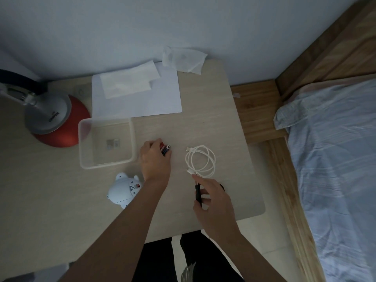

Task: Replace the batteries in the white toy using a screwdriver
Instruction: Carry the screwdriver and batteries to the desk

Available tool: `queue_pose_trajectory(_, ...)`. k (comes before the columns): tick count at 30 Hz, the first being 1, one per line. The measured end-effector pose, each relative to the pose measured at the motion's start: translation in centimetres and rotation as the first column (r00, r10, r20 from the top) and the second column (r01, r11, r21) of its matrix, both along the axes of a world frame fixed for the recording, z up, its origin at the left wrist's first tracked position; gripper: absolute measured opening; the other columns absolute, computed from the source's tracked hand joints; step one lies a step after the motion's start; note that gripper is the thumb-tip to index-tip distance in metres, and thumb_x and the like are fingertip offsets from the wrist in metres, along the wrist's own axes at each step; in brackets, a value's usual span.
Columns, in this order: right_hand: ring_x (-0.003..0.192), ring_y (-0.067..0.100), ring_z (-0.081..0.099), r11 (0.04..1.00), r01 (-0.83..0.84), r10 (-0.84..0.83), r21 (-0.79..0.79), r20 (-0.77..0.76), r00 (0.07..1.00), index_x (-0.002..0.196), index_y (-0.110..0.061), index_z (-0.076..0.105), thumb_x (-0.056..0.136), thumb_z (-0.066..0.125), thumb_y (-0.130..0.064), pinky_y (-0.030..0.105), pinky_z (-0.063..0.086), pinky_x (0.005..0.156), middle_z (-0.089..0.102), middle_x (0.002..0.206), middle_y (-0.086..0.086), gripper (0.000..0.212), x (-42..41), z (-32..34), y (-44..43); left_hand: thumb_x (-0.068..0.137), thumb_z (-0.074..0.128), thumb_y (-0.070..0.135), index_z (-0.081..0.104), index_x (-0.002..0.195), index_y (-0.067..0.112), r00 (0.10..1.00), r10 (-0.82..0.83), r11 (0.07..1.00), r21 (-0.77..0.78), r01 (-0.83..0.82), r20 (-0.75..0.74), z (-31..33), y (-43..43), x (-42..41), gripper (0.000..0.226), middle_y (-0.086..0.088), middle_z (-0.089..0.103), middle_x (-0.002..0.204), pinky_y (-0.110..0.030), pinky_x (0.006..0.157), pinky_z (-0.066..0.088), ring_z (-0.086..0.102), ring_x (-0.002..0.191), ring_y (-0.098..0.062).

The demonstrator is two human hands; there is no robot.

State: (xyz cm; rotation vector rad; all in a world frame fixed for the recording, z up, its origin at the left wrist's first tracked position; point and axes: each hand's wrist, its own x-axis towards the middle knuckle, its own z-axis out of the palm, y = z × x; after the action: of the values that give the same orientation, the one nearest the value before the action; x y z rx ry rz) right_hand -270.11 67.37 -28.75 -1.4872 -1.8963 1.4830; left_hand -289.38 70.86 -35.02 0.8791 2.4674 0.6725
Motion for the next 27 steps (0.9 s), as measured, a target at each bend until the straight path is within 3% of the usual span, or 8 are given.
queue_pose_trajectory(6, 0.102, 0.004, 0.061, 1.0, 0.002, -0.002, 0.005, 0.013, 1.0, 0.136, -0.028, 0.057, 0.079, 0.065, 0.01, 0.014, 0.054, 0.083, 0.053, 0.119, -0.024, 0.068, 0.1, -0.2, -0.2, 0.088, 0.073, 0.027, 0.061, 0.129, 0.011, 0.998, -0.027, 0.999, -0.031, 0.025, -0.064, -0.5, -0.3, -0.5, 0.045, -0.009, 0.062, 0.122, -0.038, 0.096, 0.044, 0.054, 0.112, -0.028)
queue_pose_trajectory(17, 0.103, 0.005, 0.061, 1.0, 0.003, -0.003, 0.03, 0.016, 1.0, 0.136, -0.027, 0.057, 0.081, 0.065, 0.008, 0.018, 0.056, 0.084, 0.053, 0.119, -0.022, 0.066, 0.5, -0.5, -0.5, 0.087, 0.072, 0.036, 0.054, 0.138, 0.009, 0.993, -0.081, 0.995, 0.048, 0.085, -0.081, 0.3, -1.5, -0.3, 0.06, -0.01, 0.061, 0.129, -0.036, 0.103, 0.042, 0.054, 0.12, -0.028)
queue_pose_trajectory(20, 0.103, 0.007, 0.061, 0.999, -0.007, 0.006, 0.047, 0.022, 1.0, 0.136, -0.03, 0.056, 0.081, 0.065, 0.007, 0.02, 0.057, 0.084, 0.056, 0.12, -0.016, 0.067, 0.6, -0.4, -0.3, 0.088, 0.071, 0.037, 0.056, 0.136, 0.008, 0.983, -0.129, 0.984, 0.108, 0.143, -0.129, 1.4, -2.4, 0.2, 0.058, -0.009, 0.063, 0.126, -0.034, 0.103, 0.042, 0.056, 0.119, -0.027)
queue_pose_trajectory(24, 0.103, 0.011, 0.061, 0.995, -0.046, 0.043, 0.085, 0.034, 0.999, 0.137, -0.032, 0.054, 0.08, 0.063, 0.006, 0.023, 0.058, 0.083, 0.057, 0.118, -0.014, 0.069, 0.6, 0.1, -0.1, 0.088, 0.07, 0.037, 0.055, 0.138, 0.013, 0.959, -0.215, 0.956, 0.16, 0.245, -0.185, 3.3, -4.8, 0.9, 0.058, -0.004, 0.058, 0.139, -0.031, 0.107, 0.04, 0.051, 0.128, -0.021)
queue_pose_trajectory(27, 0.103, 0.011, 0.06, 0.991, -0.087, 0.085, 0.1, 0.029, 0.996, 0.138, -0.032, 0.054, 0.079, 0.062, 0.005, 0.024, 0.058, 0.083, 0.057, 0.12, -0.013, 0.07, 0.6, 0.5, -0.3, 0.086, 0.073, 0.037, 0.057, 0.136, 0.014, 0.946, -0.226, 0.946, 0.18, 0.271, -0.232, 4.9, -7.1, 1.1, 0.057, -0.004, 0.062, 0.131, -0.028, 0.102, 0.042, 0.054, 0.123, -0.02)
